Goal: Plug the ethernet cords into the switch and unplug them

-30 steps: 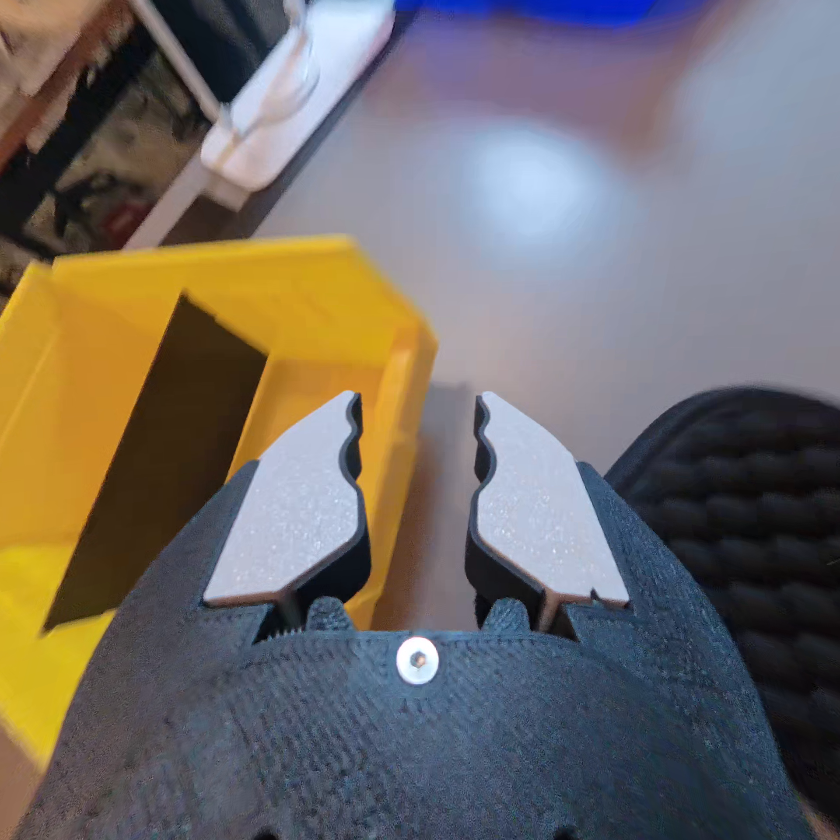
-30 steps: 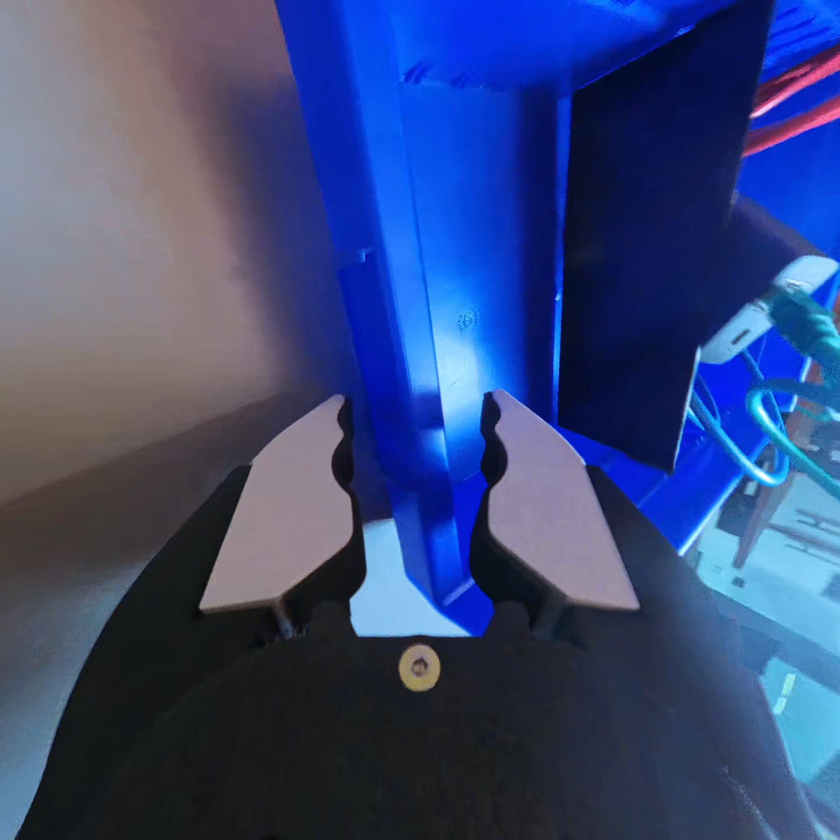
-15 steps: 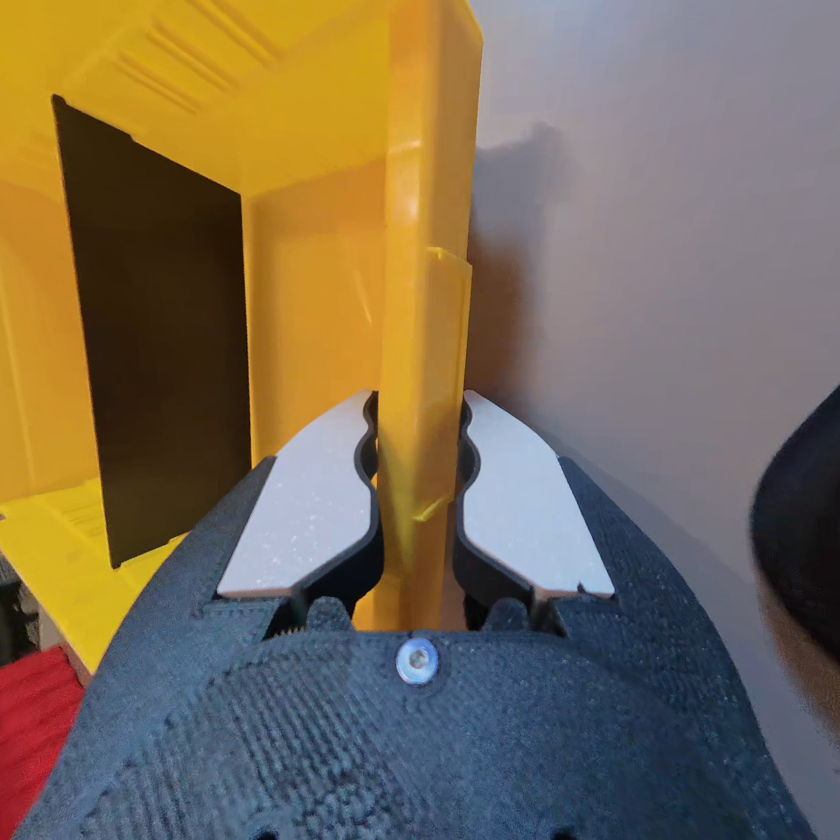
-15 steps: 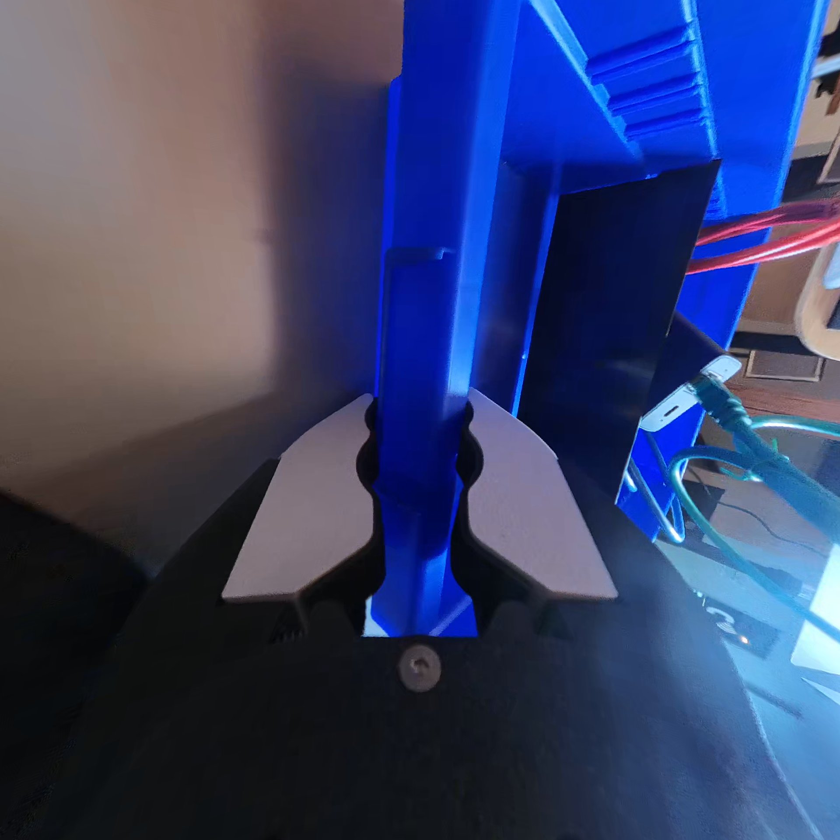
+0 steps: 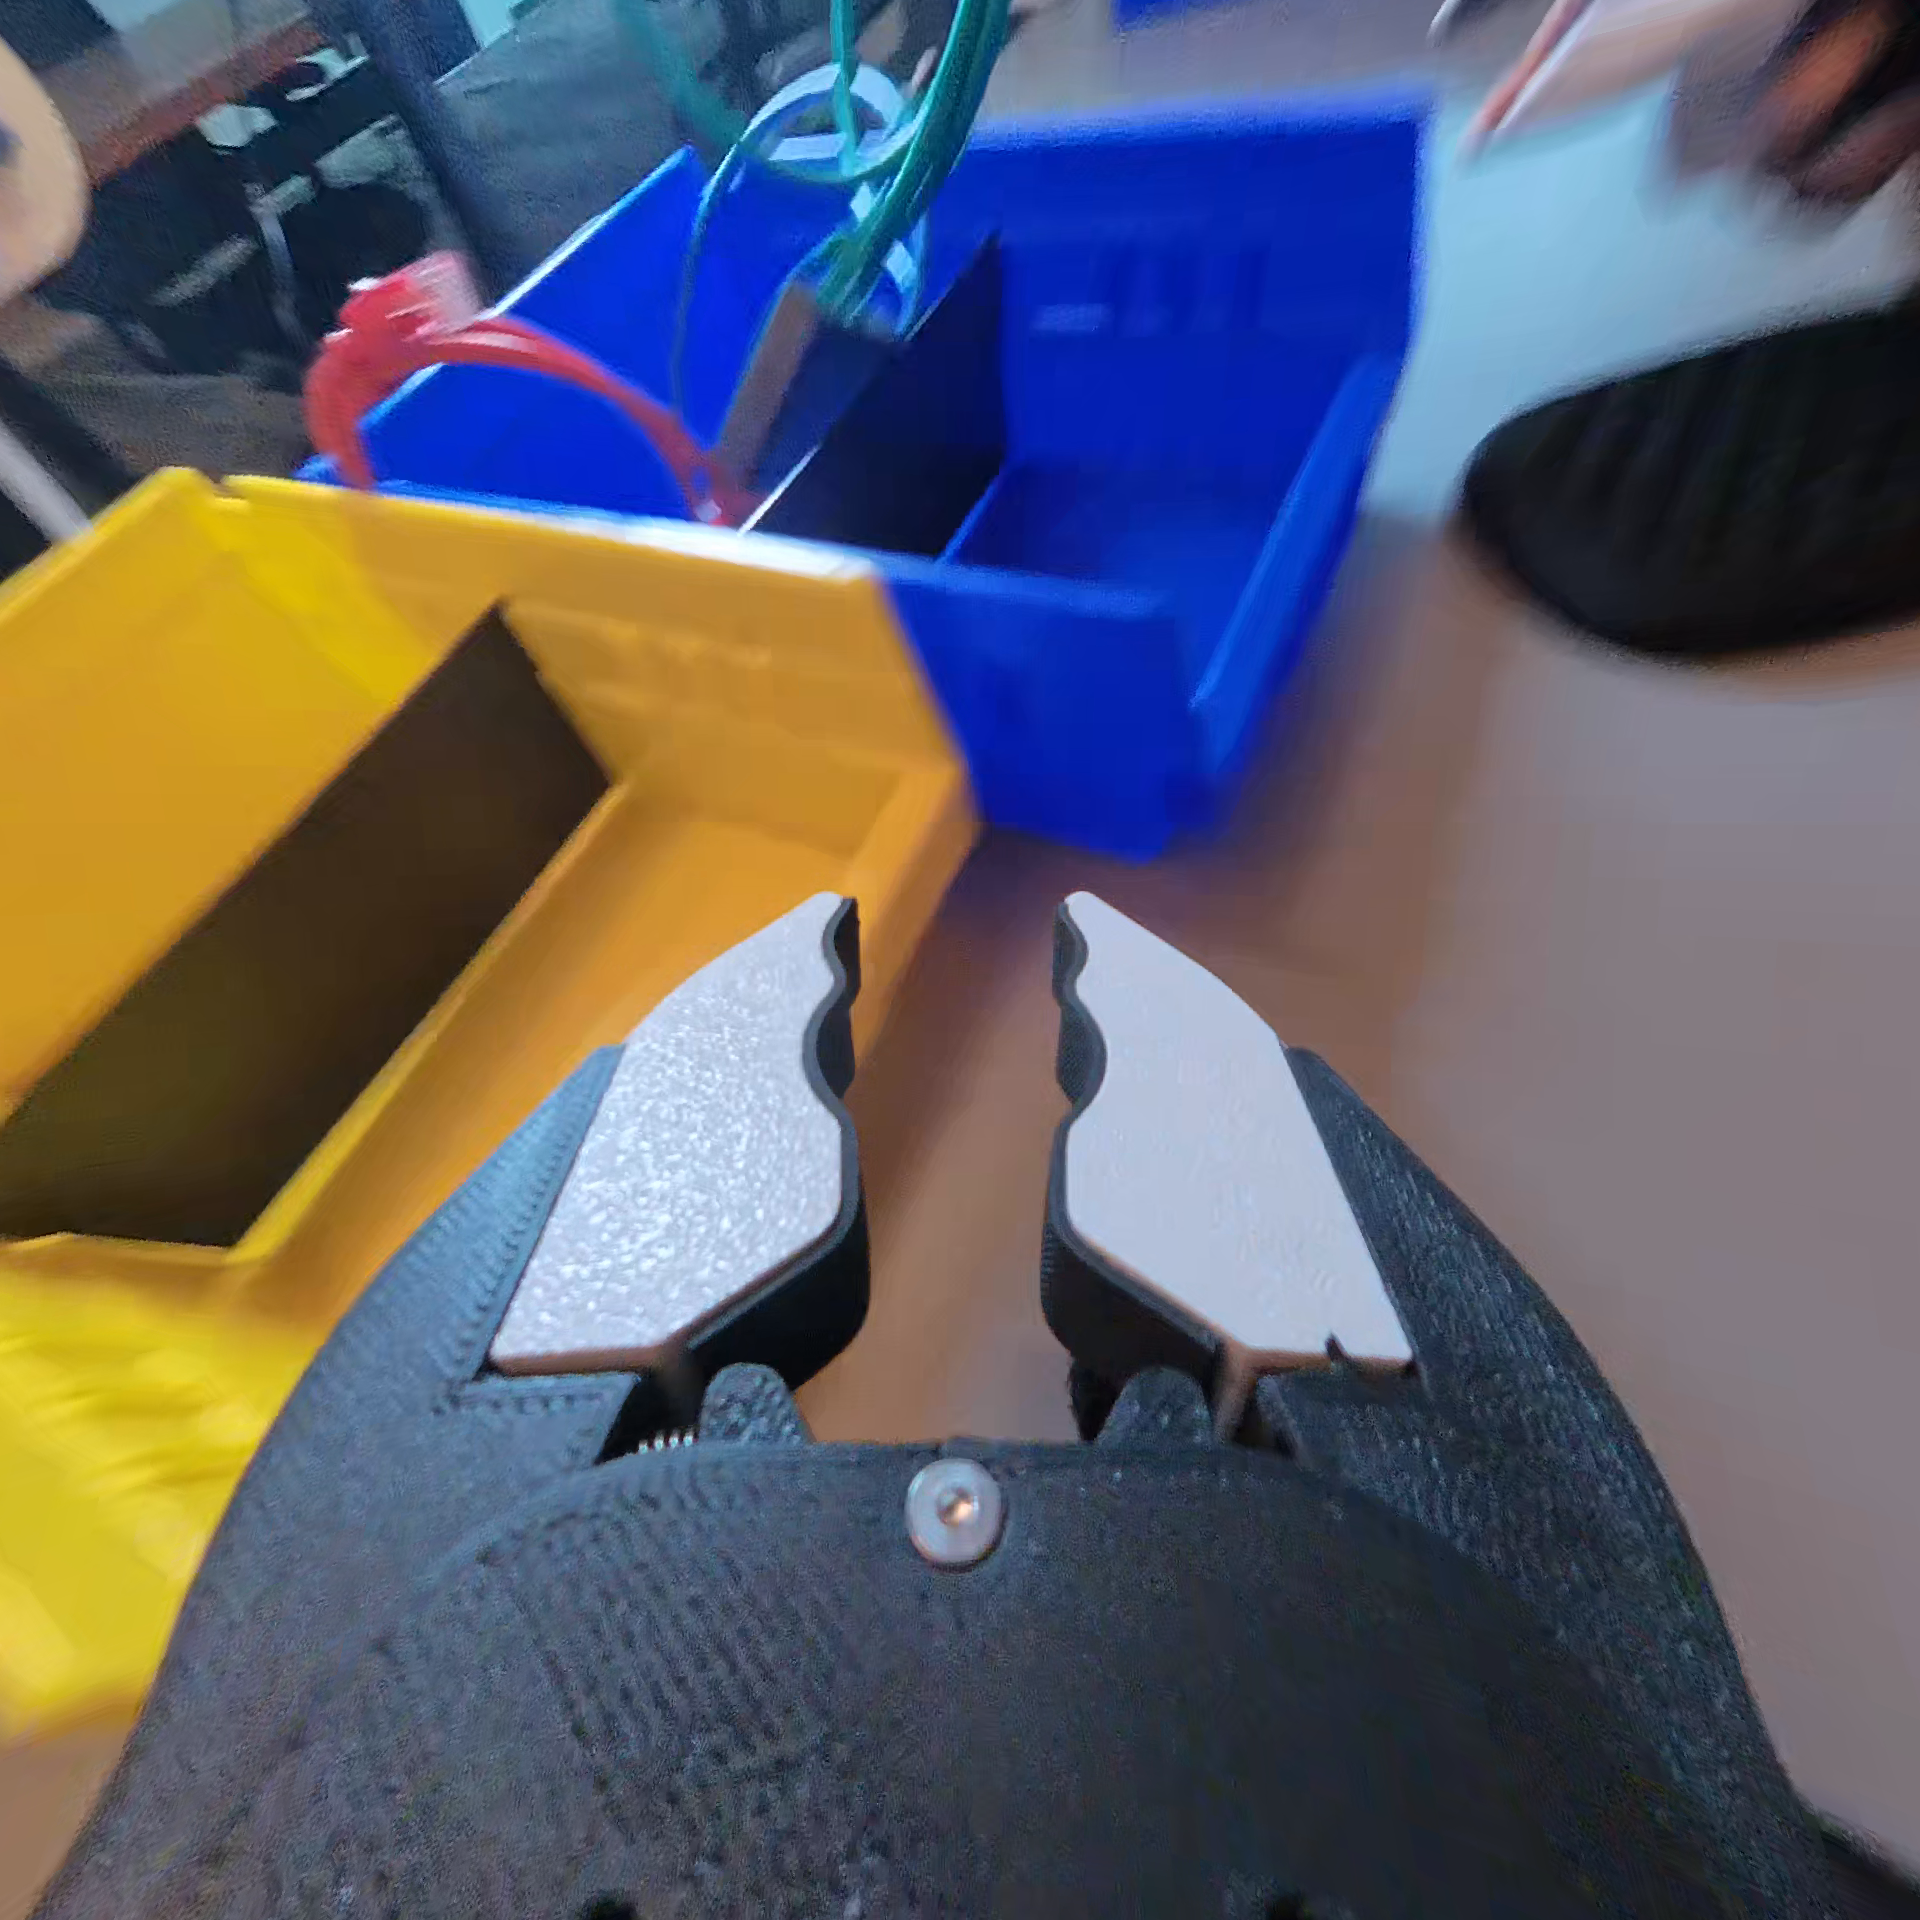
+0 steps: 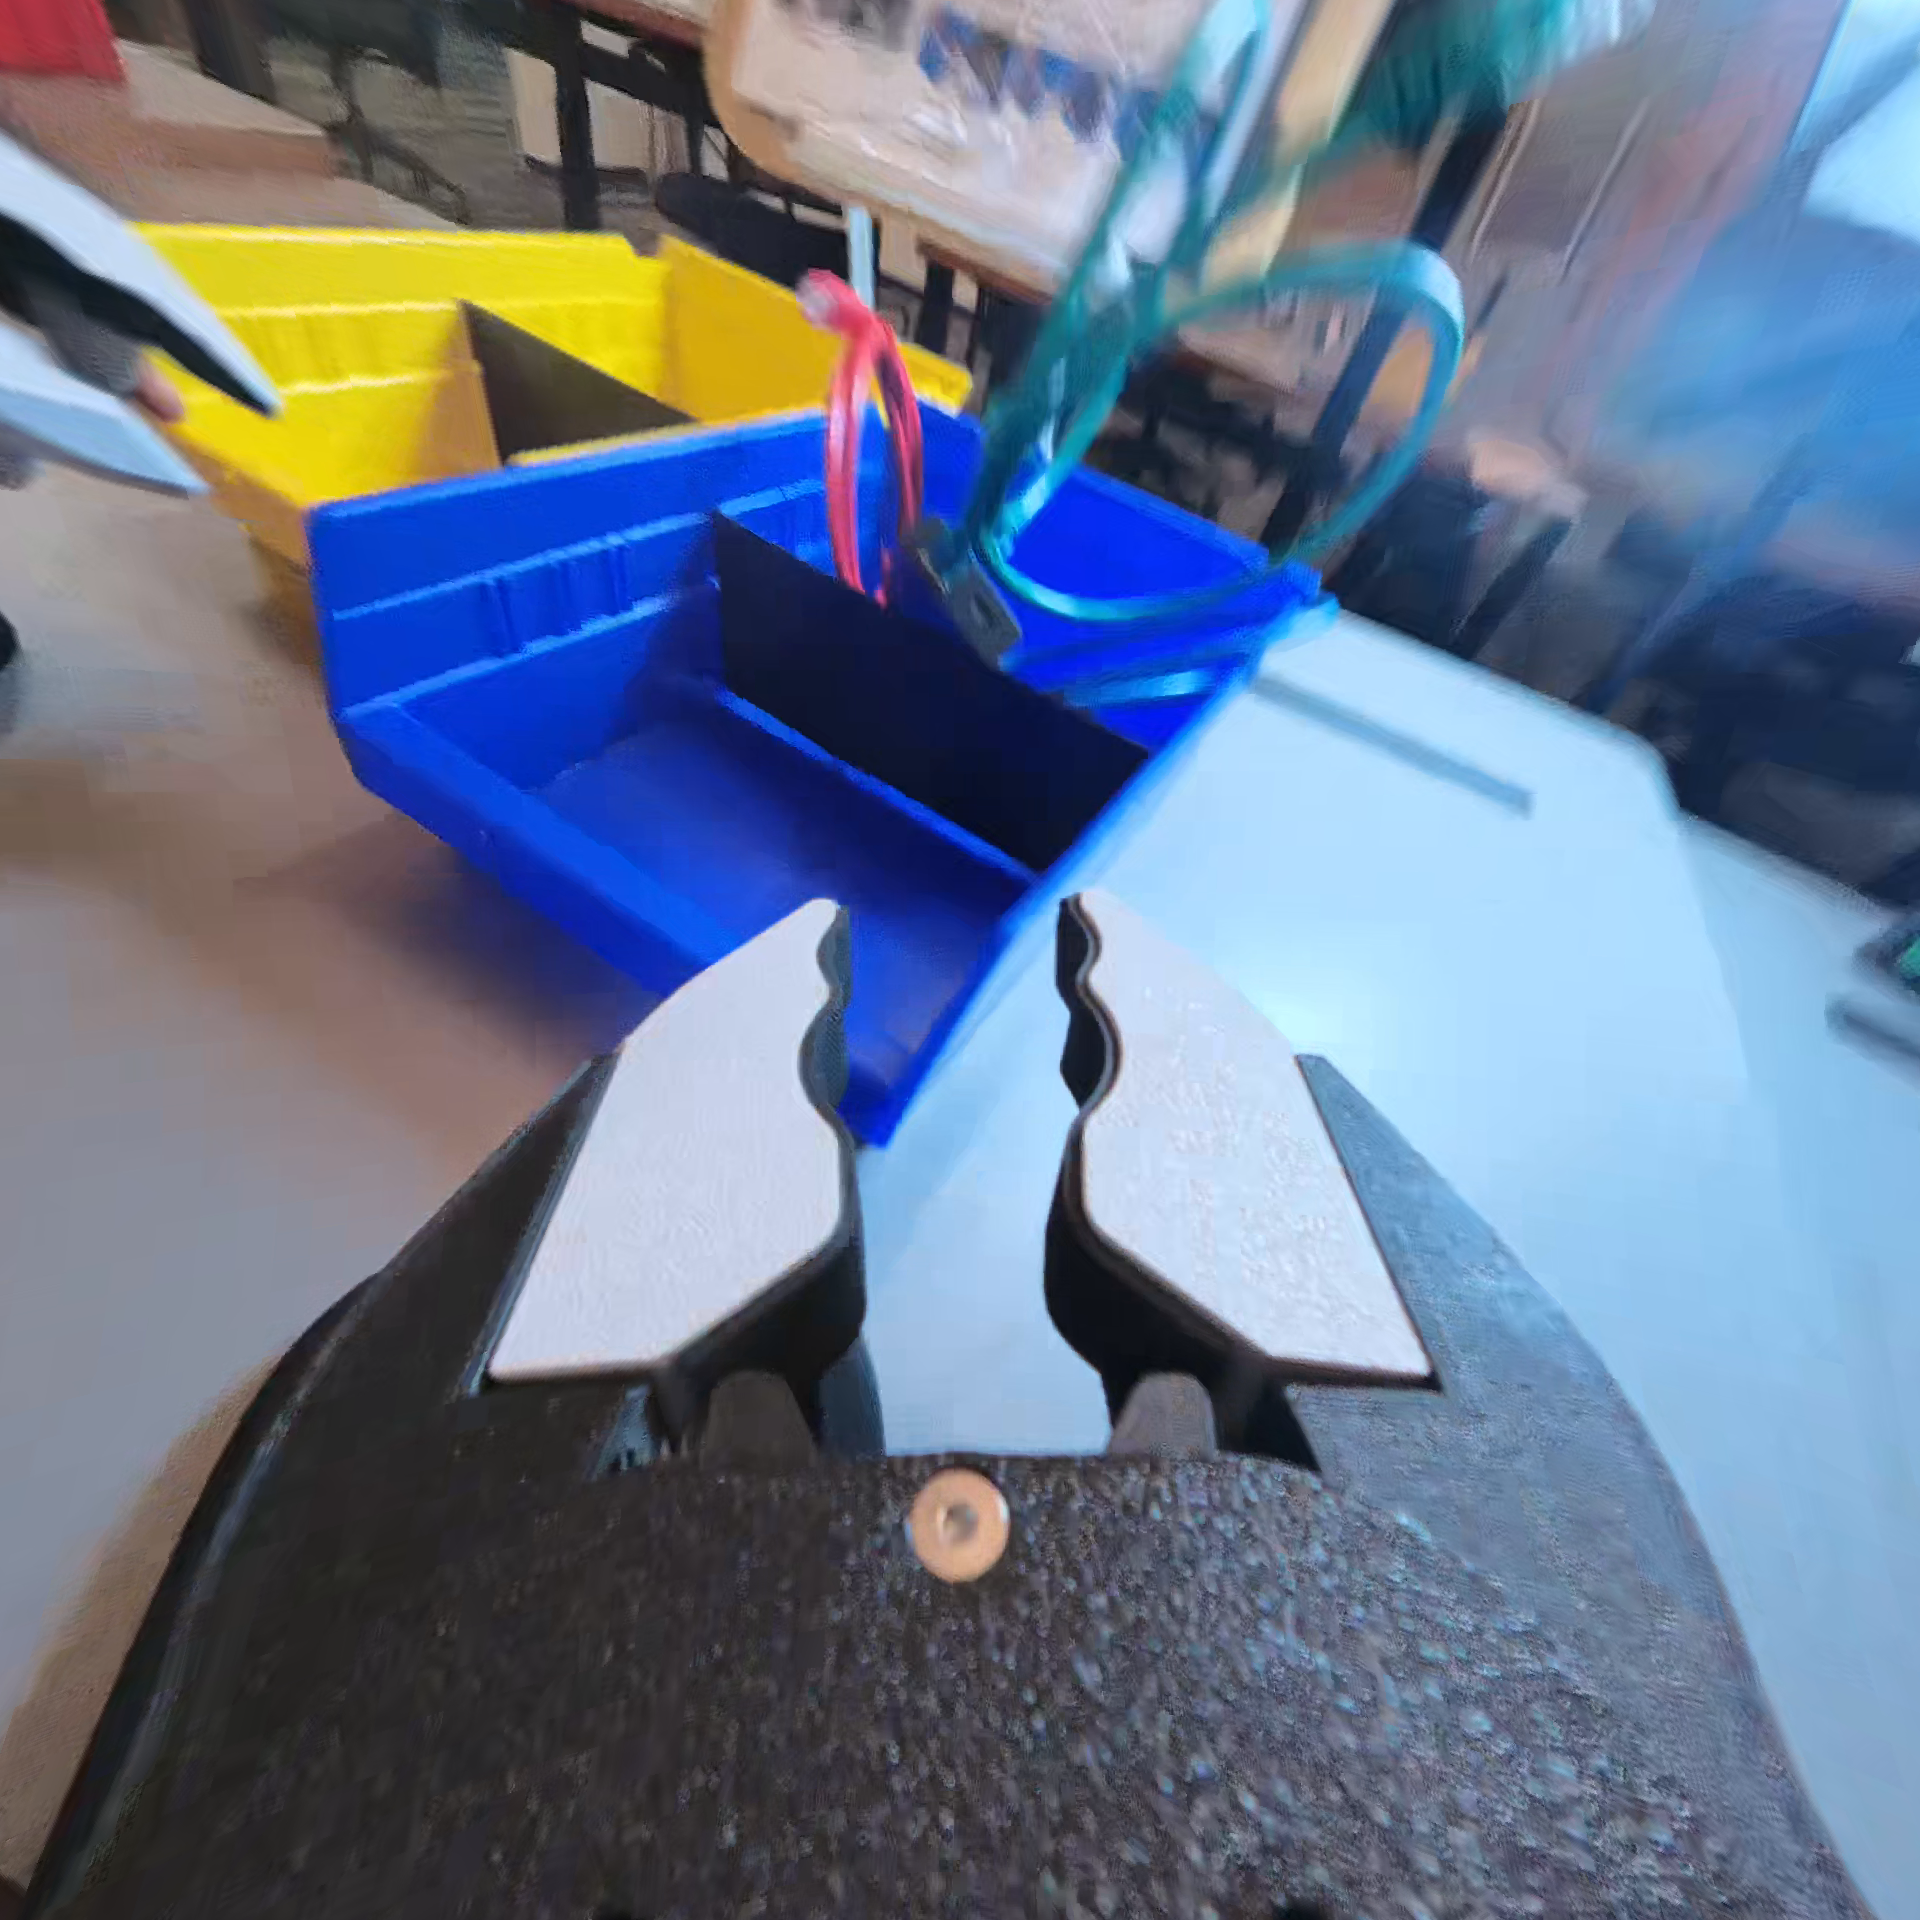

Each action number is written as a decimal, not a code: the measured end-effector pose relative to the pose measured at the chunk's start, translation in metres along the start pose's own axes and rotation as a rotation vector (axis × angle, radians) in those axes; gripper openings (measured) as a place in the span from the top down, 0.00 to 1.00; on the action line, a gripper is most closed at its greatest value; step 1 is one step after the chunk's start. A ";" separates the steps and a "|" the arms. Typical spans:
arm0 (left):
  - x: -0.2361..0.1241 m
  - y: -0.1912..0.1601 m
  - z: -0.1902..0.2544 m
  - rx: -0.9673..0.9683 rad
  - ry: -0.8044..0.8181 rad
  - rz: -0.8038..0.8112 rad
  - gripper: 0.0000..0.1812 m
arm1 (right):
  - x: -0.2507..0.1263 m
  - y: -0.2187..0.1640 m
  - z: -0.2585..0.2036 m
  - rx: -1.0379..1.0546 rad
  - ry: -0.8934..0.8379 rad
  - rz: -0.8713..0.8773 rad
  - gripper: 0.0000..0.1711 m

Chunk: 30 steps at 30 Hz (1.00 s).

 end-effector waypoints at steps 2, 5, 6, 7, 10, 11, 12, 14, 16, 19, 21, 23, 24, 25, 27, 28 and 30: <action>0.009 0.011 0.025 -0.145 -0.078 0.056 0.80 | 0.010 -0.020 0.007 0.138 0.025 -0.069 0.71; 0.033 0.013 0.037 -0.205 -0.045 0.021 0.76 | 0.035 -0.034 0.007 0.212 0.059 -0.133 0.67; 0.042 0.013 0.036 -0.210 -0.013 0.011 0.75 | 0.044 -0.037 0.006 0.200 0.063 -0.161 0.67; 0.052 0.012 0.036 -0.237 -0.003 0.002 0.75 | 0.051 -0.040 0.005 0.170 0.061 -0.187 0.68; 0.083 0.010 0.035 -0.259 0.034 -0.043 0.75 | 0.061 -0.040 0.006 0.060 0.020 -0.228 0.80; 0.089 0.010 0.032 -0.192 0.078 -0.052 0.76 | 0.062 -0.040 0.007 0.045 0.001 -0.239 0.82; 0.092 0.010 0.030 -0.138 0.121 -0.065 0.78 | 0.061 -0.039 0.007 0.032 -0.020 -0.242 0.84; 0.094 0.013 0.031 -0.044 0.170 -0.085 0.80 | 0.052 -0.036 0.005 0.000 -0.038 -0.241 0.86; 0.090 0.018 0.040 -0.007 0.169 -0.084 0.82 | 0.037 -0.032 -0.002 -0.038 -0.068 -0.240 0.86; 0.074 0.034 0.063 0.035 0.162 -0.026 0.84 | 0.003 -0.018 -0.015 -0.050 -0.115 -0.179 0.87; 0.056 0.047 0.081 0.075 0.174 0.014 0.85 | -0.025 -0.005 -0.028 -0.075 -0.145 -0.145 0.87; 0.031 0.061 0.098 0.111 0.208 0.064 0.86 | -0.050 0.010 -0.046 -0.104 -0.148 -0.099 0.87; 0.017 0.067 0.106 0.128 0.228 0.079 0.86 | -0.061 0.019 -0.057 -0.130 -0.146 -0.082 0.87; 0.001 0.072 0.114 0.145 0.249 0.090 0.86 | -0.070 0.027 -0.069 -0.155 -0.141 -0.066 0.87; -0.034 0.078 0.128 0.168 0.294 0.113 0.86 | -0.083 0.044 -0.092 -0.190 -0.115 -0.021 0.87; -0.052 0.079 0.134 0.177 0.321 0.119 0.86 | -0.086 0.053 -0.104 -0.200 -0.094 0.008 0.87; -0.091 0.075 0.144 0.197 0.390 0.114 0.86 | -0.086 0.068 -0.131 -0.227 -0.048 0.058 0.87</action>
Point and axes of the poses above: each gripper's, where its closed fingertips meet, x out along the fingers, y out of its top, z = x × y across the jaws, the point moved 5 cm from there along -x, back along the fingers, and after that the axes turned 9 degrees about z, right-handed, at the moved point
